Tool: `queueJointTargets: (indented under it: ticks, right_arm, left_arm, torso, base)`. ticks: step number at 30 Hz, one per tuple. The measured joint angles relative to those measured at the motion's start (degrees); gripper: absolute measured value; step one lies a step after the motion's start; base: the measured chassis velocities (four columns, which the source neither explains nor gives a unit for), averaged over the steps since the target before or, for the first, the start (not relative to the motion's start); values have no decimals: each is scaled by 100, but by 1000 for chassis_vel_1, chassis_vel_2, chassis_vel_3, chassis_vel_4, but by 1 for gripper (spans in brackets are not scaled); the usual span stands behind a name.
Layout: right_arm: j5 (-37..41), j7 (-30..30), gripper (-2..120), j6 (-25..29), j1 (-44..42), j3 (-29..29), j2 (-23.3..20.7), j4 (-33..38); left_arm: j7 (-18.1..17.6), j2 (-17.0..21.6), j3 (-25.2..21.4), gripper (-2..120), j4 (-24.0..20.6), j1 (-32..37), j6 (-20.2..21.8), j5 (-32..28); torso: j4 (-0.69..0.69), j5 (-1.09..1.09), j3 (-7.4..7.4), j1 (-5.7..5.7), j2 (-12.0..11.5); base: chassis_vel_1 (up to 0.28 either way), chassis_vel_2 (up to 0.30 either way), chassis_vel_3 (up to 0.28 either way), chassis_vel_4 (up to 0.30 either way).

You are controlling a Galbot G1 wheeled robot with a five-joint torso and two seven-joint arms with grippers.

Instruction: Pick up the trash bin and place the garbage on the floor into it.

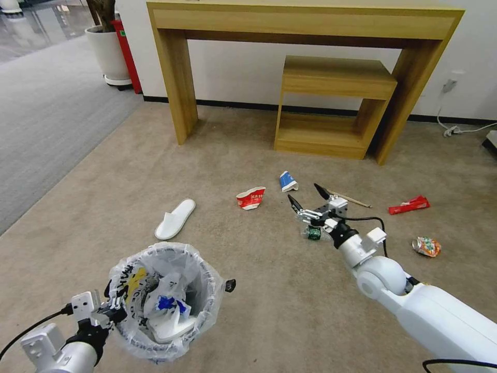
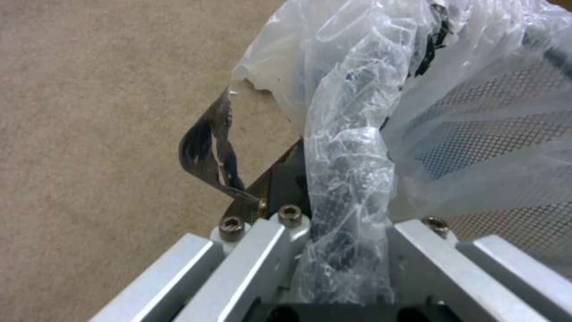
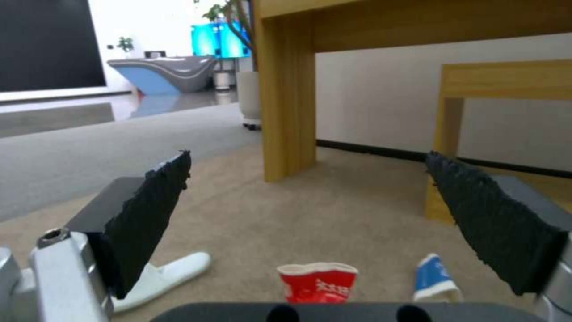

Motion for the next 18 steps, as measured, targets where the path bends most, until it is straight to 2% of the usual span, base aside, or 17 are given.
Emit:
queueJointTargets:
  ticks: [18]
  right_arm:
    - [-98, -219, 100, 162, -189, 168, -91, -240]
  left_arm:
    - [50, -70, -43, 1, 16, 15, -9, 8]
  torso:
    - [-1, 0, 0, 0, 0]
  base:
    - [0, 0, 0, 0]
